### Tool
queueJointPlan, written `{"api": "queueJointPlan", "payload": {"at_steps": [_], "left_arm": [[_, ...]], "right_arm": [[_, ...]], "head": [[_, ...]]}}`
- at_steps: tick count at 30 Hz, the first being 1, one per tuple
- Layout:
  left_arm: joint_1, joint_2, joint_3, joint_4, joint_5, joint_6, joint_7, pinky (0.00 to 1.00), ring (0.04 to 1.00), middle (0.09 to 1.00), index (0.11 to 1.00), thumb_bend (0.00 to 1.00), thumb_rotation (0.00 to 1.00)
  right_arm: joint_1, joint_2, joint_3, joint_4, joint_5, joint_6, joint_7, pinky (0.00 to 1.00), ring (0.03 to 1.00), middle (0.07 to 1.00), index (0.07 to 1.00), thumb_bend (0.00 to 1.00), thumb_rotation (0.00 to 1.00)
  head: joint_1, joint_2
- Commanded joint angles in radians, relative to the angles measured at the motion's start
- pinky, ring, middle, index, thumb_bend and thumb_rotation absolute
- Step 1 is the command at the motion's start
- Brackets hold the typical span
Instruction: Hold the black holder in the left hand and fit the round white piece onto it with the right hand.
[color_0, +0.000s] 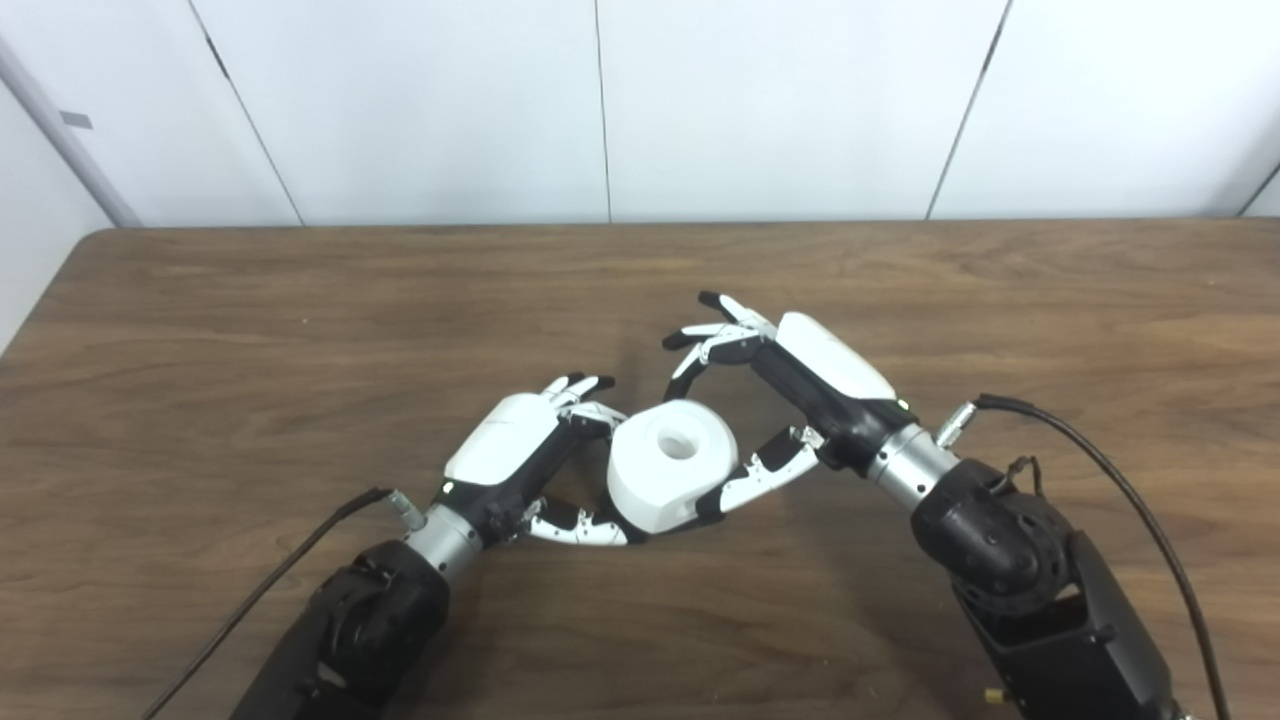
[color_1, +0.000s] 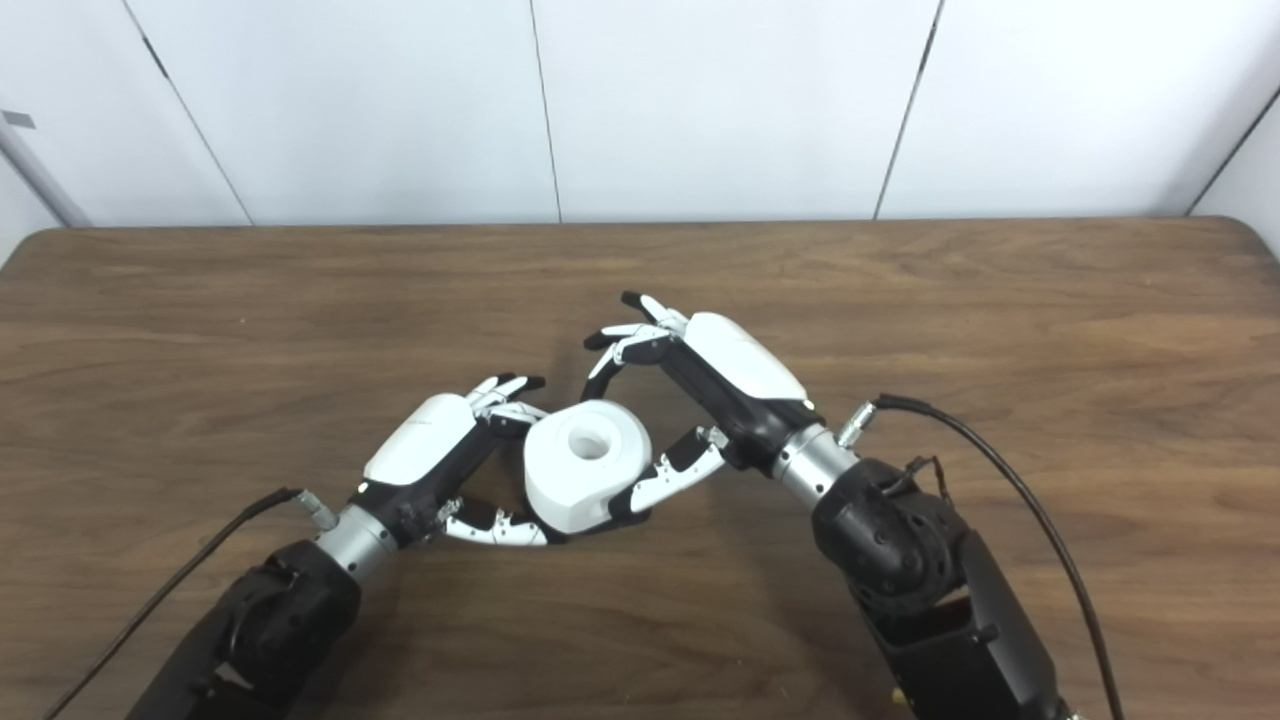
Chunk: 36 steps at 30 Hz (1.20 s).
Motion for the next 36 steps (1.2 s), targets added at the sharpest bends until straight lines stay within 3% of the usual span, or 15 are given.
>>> {"api": "queueJointPlan", "payload": {"at_steps": [1, 19, 36], "left_arm": [[0.005, 0.001, -0.009, -0.025, 0.010, 0.006, -0.021, 1.00, 0.952, 0.722, 0.482, 0.52, 0.05], [0.006, -0.003, -0.012, -0.034, 0.010, 0.012, -0.016, 1.00, 0.948, 0.720, 0.482, 0.52, 0.05], [0.007, -0.008, -0.011, -0.028, 0.004, 0.003, -0.009, 1.00, 0.951, 0.720, 0.482, 0.52, 0.05]], "right_arm": [[-0.022, 0.007, -0.001, 0.001, -0.004, -0.023, -0.013, 1.00, 1.000, 0.830, 0.483, 0.52, 0.14], [-0.054, -0.011, 0.006, 0.001, -0.016, -0.041, 0.012, 1.00, 1.000, 0.821, 0.482, 0.52, 0.14], [-0.031, -0.067, 0.044, 0.011, -0.066, -0.151, -0.002, 1.00, 0.983, 0.808, 0.481, 0.52, 0.14]], "head": [[0.001, 0.002], [0.005, 0.018], [0.010, 0.028]]}}
